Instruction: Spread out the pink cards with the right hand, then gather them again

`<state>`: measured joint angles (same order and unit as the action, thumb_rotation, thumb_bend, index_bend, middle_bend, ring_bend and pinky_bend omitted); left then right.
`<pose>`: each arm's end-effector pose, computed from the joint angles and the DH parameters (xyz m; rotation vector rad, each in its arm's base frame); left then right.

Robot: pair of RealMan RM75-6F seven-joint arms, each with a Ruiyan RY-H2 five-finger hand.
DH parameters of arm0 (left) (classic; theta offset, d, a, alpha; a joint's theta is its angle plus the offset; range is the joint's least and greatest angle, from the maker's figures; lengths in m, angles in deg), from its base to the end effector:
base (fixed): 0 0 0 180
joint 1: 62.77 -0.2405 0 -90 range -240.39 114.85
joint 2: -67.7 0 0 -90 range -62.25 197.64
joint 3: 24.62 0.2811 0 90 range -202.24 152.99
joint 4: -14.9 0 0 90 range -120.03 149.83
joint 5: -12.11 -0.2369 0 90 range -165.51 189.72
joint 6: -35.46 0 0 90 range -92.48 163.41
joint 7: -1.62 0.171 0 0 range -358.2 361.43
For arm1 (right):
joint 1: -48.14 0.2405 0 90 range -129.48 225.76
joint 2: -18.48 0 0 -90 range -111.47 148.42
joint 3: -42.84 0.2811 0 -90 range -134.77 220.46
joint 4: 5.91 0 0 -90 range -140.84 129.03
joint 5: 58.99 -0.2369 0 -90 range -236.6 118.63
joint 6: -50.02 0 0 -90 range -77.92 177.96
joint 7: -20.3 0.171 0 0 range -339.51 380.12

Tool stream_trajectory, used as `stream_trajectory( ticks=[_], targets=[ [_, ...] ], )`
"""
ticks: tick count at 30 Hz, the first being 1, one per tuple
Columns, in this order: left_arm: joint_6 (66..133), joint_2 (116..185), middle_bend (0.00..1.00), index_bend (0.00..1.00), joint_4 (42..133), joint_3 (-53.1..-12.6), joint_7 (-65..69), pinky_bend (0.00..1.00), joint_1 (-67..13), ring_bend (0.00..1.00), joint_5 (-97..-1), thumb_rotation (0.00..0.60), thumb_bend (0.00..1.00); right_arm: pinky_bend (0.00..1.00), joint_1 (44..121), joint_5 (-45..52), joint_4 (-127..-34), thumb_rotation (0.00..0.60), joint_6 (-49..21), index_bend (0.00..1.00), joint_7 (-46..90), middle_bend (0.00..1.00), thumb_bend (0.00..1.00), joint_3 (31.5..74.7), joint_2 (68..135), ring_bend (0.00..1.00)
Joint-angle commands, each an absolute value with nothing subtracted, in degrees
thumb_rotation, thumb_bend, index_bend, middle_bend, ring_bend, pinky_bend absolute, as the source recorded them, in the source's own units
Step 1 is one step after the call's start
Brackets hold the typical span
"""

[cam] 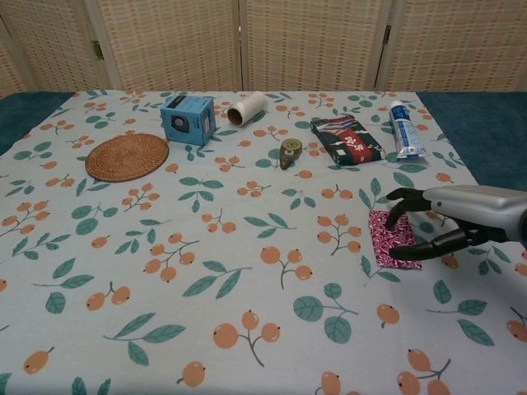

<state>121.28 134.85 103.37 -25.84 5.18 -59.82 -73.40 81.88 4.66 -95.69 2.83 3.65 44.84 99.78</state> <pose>-0.3632 0.1942 0.1314 -1.3908 -0.8795 -0.8090 -0.2526 -0.3186 -0.0531 1.9541 -1.1888 0.6278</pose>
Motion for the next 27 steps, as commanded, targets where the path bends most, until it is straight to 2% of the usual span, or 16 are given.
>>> stream_trajectory(
  ticks=[1,18,27],
  targets=[
    [121.37,134.88,0.04,0.17,103.39,-25.85,5.11,0.0,-59.86,0.11,-73.42,0.6,0.22,0.0,81.13,6.09,-97.53,0.163,1.92,0.23,3.2,0.01,0.21,43.4,98.84,0.0],
    [120.57,135.36,0.04,0.19,103.15,-25.39,5.04,0.0,-59.54,0.11,-73.86,0.6,0.22,0.0,77.72,13.13,-106.76,0.158,-0.95,0.23,2.42,0.02,0.21,36.77,92.86,0.0],
    [121.18,135.33,0.04,0.19,103.26,-25.25,4.87,0.0,-59.76,0.11,-74.38,0.6,0.22,0.0,77.33,12.96,-106.05,0.159,-3.17,0.23,3.65,0.02,0.21,39.11,92.39,0.0]
  ],
)
